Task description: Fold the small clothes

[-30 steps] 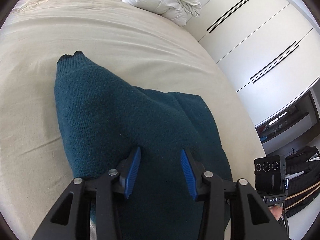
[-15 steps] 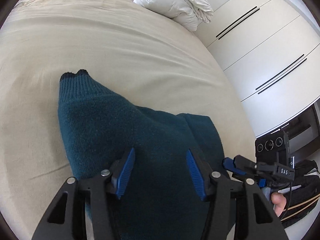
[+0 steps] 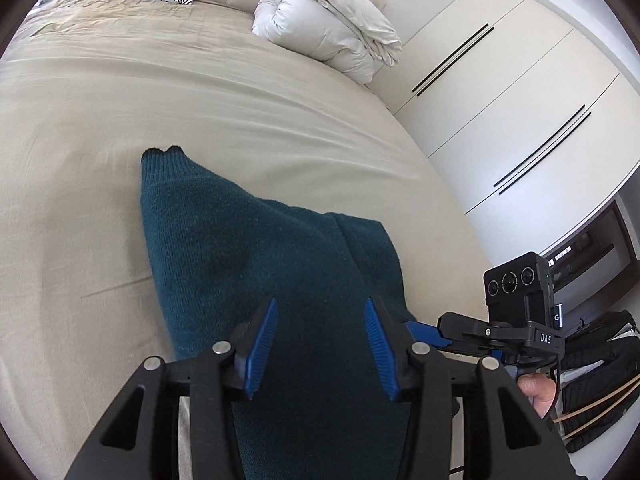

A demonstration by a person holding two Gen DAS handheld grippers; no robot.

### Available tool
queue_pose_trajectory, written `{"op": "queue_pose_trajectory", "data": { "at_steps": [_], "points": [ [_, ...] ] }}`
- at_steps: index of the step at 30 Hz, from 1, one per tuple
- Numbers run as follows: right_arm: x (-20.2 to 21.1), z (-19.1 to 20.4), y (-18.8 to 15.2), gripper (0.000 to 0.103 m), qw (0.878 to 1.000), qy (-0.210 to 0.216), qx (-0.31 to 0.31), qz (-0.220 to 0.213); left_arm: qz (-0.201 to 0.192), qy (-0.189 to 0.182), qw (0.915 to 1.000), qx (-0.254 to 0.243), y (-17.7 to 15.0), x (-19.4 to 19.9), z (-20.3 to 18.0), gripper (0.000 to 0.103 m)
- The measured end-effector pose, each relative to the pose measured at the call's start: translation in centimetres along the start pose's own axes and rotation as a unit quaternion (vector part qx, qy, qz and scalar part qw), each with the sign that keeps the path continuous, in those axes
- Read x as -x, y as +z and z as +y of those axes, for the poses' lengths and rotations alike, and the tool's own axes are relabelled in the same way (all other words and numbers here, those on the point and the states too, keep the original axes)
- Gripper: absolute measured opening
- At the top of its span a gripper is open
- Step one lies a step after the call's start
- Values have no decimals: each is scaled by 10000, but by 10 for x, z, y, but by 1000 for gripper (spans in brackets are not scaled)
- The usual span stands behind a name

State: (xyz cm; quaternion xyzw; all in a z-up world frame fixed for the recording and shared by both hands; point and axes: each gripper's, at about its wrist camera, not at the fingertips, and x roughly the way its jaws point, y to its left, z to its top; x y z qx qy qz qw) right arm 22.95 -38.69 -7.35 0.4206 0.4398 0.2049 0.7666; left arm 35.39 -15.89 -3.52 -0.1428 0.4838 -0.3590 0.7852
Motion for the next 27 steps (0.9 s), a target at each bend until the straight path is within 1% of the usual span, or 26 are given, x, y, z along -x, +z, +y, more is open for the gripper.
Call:
{"op": "queue_pose_trajectory", "data": {
  "at_steps": [1, 2, 4, 6, 7, 9, 10, 11, 12, 15, 17, 18, 20, 22, 25, 27],
  "points": [
    [-5, -8, -4, 56, 9999, -136, -21, 51, 128, 52, 9999, -1, -5, -11, 4, 46],
    [-8, -16, -6, 56, 9999, -77, -84, 16, 74, 36, 10000, -6, -9, -15, 7, 45],
    [-4, -22, -8, 55, 9996, 104, -250, -111, -4, 31, 10000, 1, -11, -11, 6, 45],
    [4, -17, -10, 56, 9991, 92, -349, -201, -77, -39, 9999, 68, -9, 2, 3, 47],
    [11, -11, -11, 57, 9993, 87, -247, -268, -152, -47, 9999, 37, -9, 11, 0, 50],
    [25, -2, -10, 58, 9993, -13, -60, -381, -402, 23, 9992, -11, -13, 32, -1, 62],
    [32, -1, -9, 59, 9992, -110, -58, -388, -528, 60, 9986, 42, -17, 42, 1, 74],
    [36, -2, -7, 59, 9990, -228, -86, -365, -618, 87, 9979, 144, -20, 50, 6, 81],
    [37, -5, -4, 59, 9988, -332, -123, -328, -608, 114, 9977, 263, -24, 54, 13, 82],
    [29, -22, 1, 59, 9976, -558, -415, 17, -236, 56, 9974, 678, -33, 48, 32, 81],
    [34, -44, 3, 59, 9952, -736, -627, 177, 66, 80, 9969, 783, -38, 37, 38, 81],
    [29, -50, 4, 59, 9937, -852, -686, 231, 210, 107, 9964, 813, -40, 30, 39, 81],
    [22, -56, 7, 59, 9938, -778, -754, 245, 412, 69, 9948, 928, -43, 20, 41, 81],
    [21, -57, 11, 59, 9939, -702, -820, 239, 472, 36, 9944, 943, -42, 13, 40, 82],
    [13, -53, 16, 59, 9938, -761, -676, 438, 498, 29, 9936, 1014, -41, 10, 37, 83],
    [5, -52, 20, 59, 9932, -804, -632, 552, 558, 104, 9935, 988, -42, 8, 36, 83]
  ]
}}
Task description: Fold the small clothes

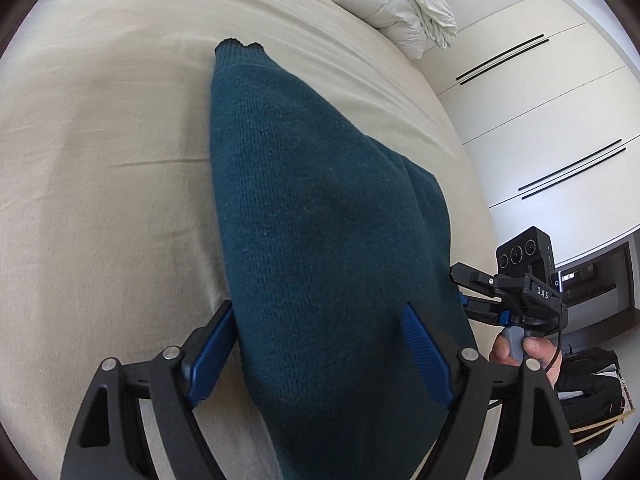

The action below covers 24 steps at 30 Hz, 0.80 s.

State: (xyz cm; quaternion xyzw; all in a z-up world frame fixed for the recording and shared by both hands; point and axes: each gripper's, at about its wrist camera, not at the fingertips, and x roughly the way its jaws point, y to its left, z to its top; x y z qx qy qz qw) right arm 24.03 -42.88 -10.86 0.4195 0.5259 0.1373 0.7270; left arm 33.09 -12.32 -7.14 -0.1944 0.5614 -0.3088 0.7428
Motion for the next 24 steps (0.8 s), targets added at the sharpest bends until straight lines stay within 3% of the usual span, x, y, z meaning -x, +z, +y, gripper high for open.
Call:
{"op": "queue_pose_trajectory", "data": {
  "at_steps": [7, 9, 14, 17, 24],
  "points": [
    [-11, 23, -5, 57, 9980, -379, 472, 165, 49, 299, 9994, -148, 1, -6, -6, 69],
    [-7, 27, -13, 39, 9961, -632, 588, 166, 59, 322, 9994, -120, 3, -6, -5, 62],
    [0, 52, -22, 24, 9866, -1275, 1011, -95, -42, 489, 9987, -168, 2, 3, -14, 47],
    [10, 80, -38, 22, 9749, -1709, 1399, -293, -119, 570, 9980, -250, -3, 19, -24, 43],
    [38, 130, -98, 22, 9704, -1572, 1778, -453, -350, 636, 9956, -600, -38, 92, -43, 42]
  ]
}}
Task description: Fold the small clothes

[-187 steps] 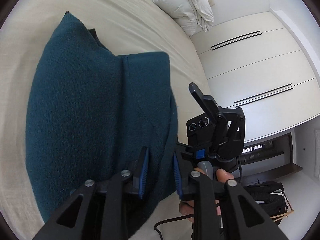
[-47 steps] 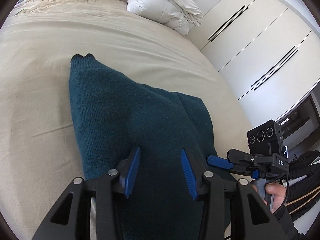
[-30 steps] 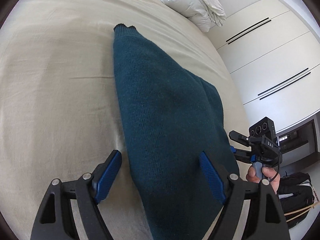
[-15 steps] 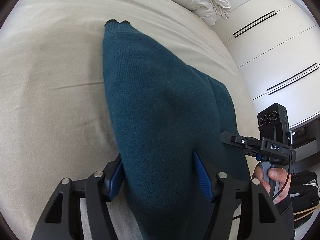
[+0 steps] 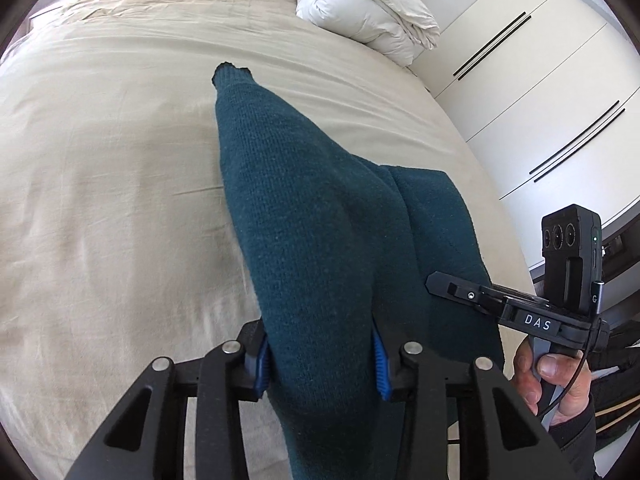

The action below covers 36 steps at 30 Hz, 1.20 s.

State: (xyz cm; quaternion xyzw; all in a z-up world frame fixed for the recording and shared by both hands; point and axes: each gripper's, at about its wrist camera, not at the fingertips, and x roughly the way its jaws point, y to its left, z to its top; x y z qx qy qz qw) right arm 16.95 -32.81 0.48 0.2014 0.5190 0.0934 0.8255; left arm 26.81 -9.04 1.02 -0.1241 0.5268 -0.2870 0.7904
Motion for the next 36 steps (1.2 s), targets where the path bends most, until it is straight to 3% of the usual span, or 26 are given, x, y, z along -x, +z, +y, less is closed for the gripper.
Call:
{"op": "queue_pose_trajectory", "data": {
  "at_steps": [10, 17, 22, 27, 31, 36],
  "points": [
    [29, 102, -126, 22, 9976, 612, 334, -43, -70, 178, 9995, -258, -105, 103, 32, 42],
    [4, 137, -185, 22, 9948, 990, 224, 129, 21, 233, 9997, 5, -153, 115, 74, 42],
    [-36, 118, -203, 22, 9906, 1268, -302, 417, 147, 192, 9996, 149, -173, 93, 103, 49],
    [-64, 83, -213, 25, 9745, 1890, -1074, 560, 134, -150, 9982, 570, -181, 82, 122, 59],
    [-77, 69, -216, 25, 9649, 2216, -1298, 550, 73, -112, 9984, 541, -184, 79, 117, 62],
    [-79, 67, -217, 26, 9630, 2312, -1252, 584, -2, -241, 9976, 649, -187, 81, 121, 63]
  ]
}}
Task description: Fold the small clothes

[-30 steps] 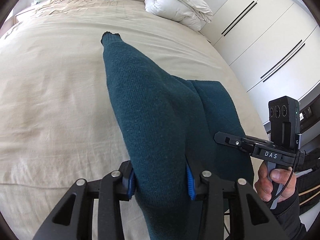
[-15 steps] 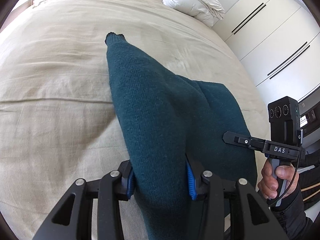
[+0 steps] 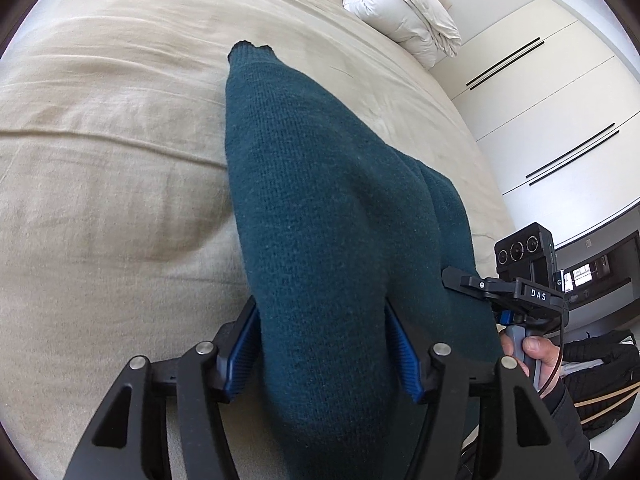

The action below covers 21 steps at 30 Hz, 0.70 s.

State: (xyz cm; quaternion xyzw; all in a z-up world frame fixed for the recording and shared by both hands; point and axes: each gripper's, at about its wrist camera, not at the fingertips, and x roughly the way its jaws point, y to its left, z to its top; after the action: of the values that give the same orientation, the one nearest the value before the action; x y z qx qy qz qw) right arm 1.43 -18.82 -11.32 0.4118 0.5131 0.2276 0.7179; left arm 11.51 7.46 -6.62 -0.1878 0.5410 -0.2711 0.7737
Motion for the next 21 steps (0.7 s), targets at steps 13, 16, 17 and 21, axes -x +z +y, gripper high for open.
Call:
{"op": "queue_pose_trajectory", "data": {
  "at_steps": [13, 16, 17, 21],
  "points": [
    [72, 78, -27, 31, 9909, -571, 629, -1049, -1024, 18, 9945, -229, -17, 81, -30, 63],
    [64, 87, -36, 31, 9943, 1, 694, -809, -812, -96, 9959, -388, -20, 64, -39, 64],
    [59, 84, -38, 31, 9951, 124, 683, -697, -796, -44, 9958, -443, -23, 59, -42, 64],
    [29, 57, -53, 31, 9990, 70, 418, -121, -793, -126, 9958, -445, -26, 45, -47, 65]
  ]
}}
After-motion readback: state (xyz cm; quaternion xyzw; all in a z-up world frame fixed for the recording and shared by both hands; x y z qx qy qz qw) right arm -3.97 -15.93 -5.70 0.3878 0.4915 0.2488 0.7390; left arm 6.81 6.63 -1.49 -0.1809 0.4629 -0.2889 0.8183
